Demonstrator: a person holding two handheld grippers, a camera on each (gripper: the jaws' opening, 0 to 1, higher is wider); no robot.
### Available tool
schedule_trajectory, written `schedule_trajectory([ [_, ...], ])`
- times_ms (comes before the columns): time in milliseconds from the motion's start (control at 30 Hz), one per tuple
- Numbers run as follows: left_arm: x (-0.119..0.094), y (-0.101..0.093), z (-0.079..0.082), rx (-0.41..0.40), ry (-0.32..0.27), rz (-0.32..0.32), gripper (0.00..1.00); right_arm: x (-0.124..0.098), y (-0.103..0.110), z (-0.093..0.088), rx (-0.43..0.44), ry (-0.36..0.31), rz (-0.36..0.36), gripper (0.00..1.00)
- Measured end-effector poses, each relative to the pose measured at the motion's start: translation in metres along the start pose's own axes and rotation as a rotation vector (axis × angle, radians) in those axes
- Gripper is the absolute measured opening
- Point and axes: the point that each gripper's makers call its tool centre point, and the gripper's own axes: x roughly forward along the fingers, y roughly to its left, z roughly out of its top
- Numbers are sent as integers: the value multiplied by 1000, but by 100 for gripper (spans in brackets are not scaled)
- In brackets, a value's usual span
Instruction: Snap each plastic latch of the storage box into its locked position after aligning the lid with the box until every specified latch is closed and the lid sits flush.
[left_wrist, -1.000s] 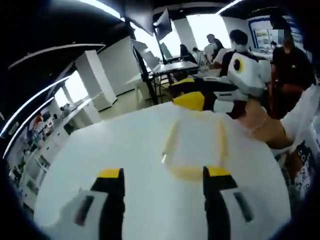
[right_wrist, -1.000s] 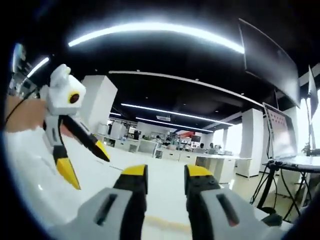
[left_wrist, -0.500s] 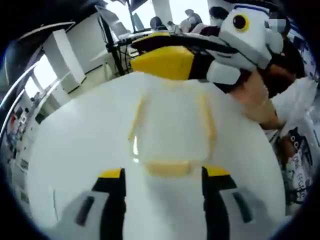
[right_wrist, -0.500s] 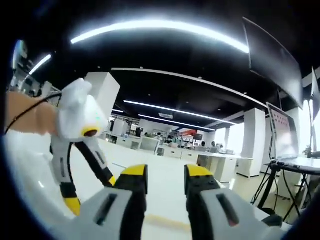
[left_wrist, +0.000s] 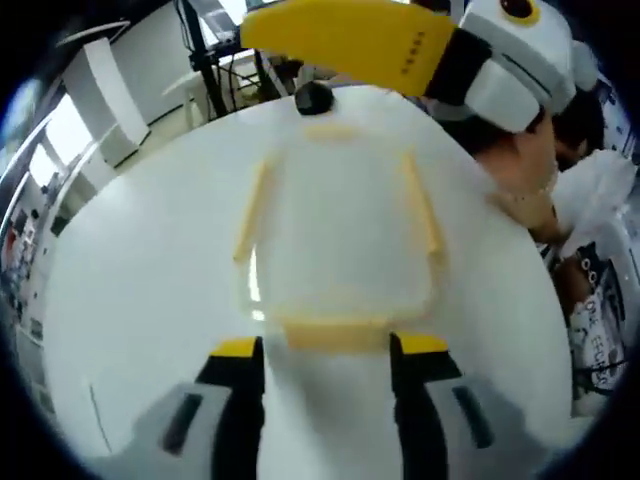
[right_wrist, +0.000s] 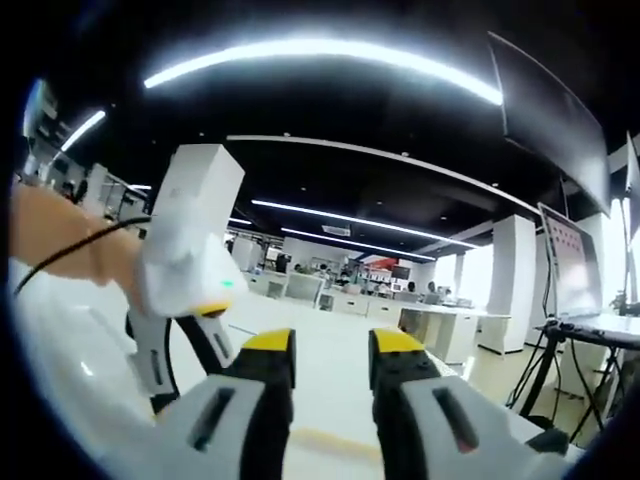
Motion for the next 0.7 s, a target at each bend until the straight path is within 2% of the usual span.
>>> schedule_trajectory([
  [333, 9, -4, 10, 18, 40, -82, 46, 2, -6, -3, 7, 6, 2, 29],
  [700, 13, -1, 12, 17, 58, -91, 42, 5, -9, -8, 15, 17, -8, 29],
])
